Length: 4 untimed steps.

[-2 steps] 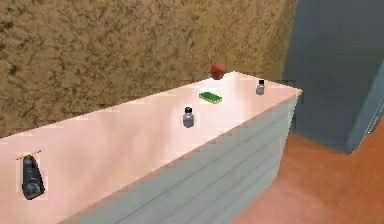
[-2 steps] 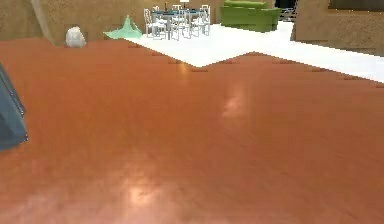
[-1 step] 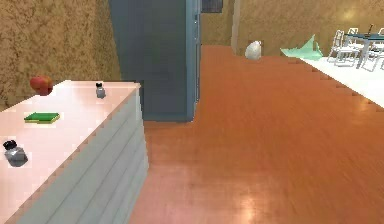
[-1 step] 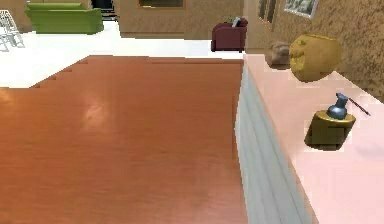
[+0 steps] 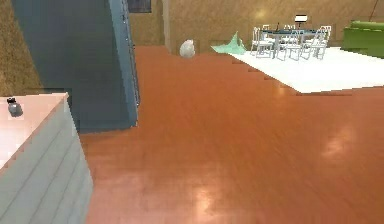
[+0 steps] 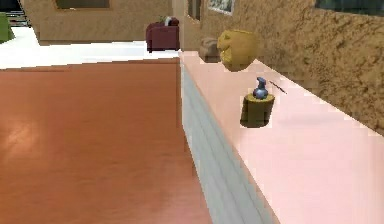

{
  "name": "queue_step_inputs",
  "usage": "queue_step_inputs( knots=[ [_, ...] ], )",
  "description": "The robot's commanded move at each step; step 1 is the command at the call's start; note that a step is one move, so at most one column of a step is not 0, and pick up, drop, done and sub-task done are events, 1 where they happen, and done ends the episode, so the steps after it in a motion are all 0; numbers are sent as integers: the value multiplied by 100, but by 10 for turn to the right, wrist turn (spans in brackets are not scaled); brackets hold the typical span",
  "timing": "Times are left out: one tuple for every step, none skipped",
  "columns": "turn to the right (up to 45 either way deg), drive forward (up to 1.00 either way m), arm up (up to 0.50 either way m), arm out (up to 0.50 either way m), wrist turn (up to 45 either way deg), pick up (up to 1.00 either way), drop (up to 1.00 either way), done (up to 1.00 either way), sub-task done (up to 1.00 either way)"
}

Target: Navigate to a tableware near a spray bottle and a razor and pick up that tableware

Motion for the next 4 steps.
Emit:
queue_step_inputs(
  knots=[
    [0, 15, 0, 0, 0, 0, 0, 0, 0],
    [450, 0, 0, 0, 0, 0, 0, 0, 0],
    [450, 0, 0, 0, 0, 0, 0, 0, 0],
    [450, 0, 0, 0, 0, 0, 0, 0, 0]
  ],
)
